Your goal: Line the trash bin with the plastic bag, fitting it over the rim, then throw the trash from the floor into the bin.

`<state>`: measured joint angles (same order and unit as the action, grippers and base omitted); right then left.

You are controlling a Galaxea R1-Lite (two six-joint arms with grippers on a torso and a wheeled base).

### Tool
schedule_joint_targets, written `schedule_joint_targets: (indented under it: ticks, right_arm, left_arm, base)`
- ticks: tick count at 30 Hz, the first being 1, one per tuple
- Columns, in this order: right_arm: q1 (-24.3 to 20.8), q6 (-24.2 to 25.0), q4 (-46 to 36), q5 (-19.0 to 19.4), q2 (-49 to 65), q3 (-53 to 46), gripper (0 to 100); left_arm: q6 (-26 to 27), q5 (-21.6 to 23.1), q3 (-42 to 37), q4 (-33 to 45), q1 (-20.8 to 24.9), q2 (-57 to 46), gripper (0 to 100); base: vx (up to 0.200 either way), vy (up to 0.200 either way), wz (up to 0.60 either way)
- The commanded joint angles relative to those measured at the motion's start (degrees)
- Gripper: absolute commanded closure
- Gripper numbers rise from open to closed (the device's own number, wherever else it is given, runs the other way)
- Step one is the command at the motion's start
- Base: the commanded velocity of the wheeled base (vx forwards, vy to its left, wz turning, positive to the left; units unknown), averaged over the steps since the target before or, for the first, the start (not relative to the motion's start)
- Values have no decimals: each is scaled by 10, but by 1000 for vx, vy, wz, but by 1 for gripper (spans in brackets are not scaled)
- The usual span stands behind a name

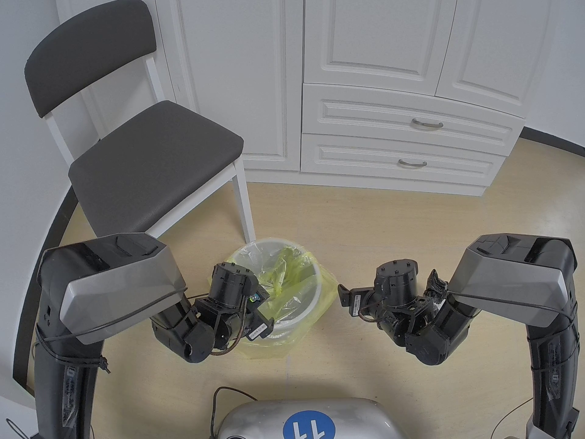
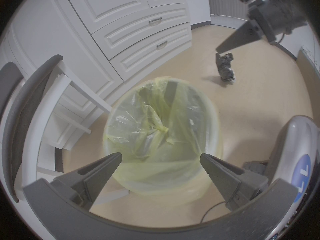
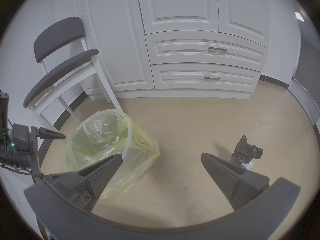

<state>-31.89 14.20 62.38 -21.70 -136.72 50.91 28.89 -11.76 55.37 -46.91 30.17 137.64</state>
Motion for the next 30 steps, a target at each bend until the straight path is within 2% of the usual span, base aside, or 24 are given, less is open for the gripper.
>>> schedule_joint_targets:
  ticks: [1,7,9,12,15,17,20,21,23,24,30]
  right_arm:
    - [-8,0,0,0,0,1,0]
    - [-16,2,1,0,-5,7,0]
    - [-33,6,-2,-1,-19,43,0]
    - [-46,-1,-9,-2,-43,91,0]
    - [-54,-5,-68,-2,-60,158,0]
    - [-60,1,-143,-2,-70,222,0]
    - [-69,-1,-214,-2,-78,275,0]
    - [-69,-1,-214,-2,-78,275,0]
    - [-75,-9,-296,-5,-90,330,0]
    - [-76,-12,-309,-7,-94,342,0]
    - [-80,-19,-473,-68,-180,549,0]
  left_arm:
    - [-2,29,-51,0,8,-33,0]
    - [-16,44,-64,-4,8,-33,0]
    - [-26,45,-64,-35,-10,-54,0]
    - [-28,48,-69,-41,-29,-83,0]
    - [-29,50,-69,-38,-49,-115,0]
    - [-28,56,-63,-38,-74,-126,0]
    - [-29,63,-47,-36,-97,-124,0]
    - [-29,63,-47,-36,-97,-124,0]
    - [-29,71,-25,-28,-117,-111,0]
    - [-29,72,-21,-26,-120,-107,0]
    - [-29,81,-2,-16,-139,-77,0]
  base:
    - [0,0,0]
    - [0,0,0]
    - [0,0,0]
    - [0,0,0]
    - [0,0,0]
    - [0,0,0]
    - [0,0,0]
    - [0,0,0]
    - [0,0,0]
    - [0,0,0]
    - [0,0,0]
